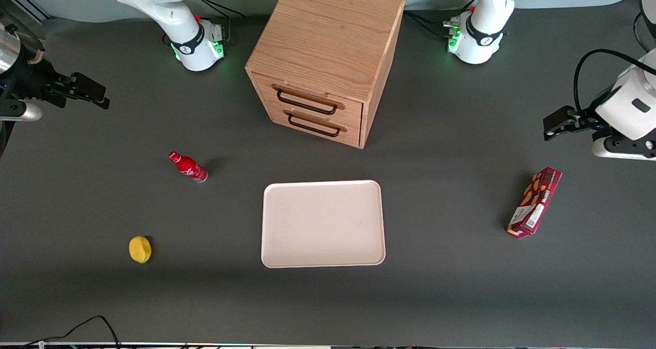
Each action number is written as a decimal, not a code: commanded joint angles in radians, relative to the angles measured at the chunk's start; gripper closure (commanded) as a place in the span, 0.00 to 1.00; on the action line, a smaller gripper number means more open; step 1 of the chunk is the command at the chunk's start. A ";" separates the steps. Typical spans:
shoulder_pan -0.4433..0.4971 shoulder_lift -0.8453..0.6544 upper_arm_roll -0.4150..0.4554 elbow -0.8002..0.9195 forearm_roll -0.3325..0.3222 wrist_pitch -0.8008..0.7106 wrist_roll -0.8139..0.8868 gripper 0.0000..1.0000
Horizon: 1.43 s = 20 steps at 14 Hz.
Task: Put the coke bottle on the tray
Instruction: 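Move the right gripper toward the red Coca-Cola bottle, then close the right gripper around the red Coca-Cola bottle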
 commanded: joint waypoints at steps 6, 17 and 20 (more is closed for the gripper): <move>0.009 0.056 -0.007 -0.030 0.019 -0.029 0.018 0.00; 0.012 0.039 -0.002 -0.757 0.020 0.825 0.026 0.00; 0.014 0.074 0.001 -0.796 0.020 0.920 0.035 0.11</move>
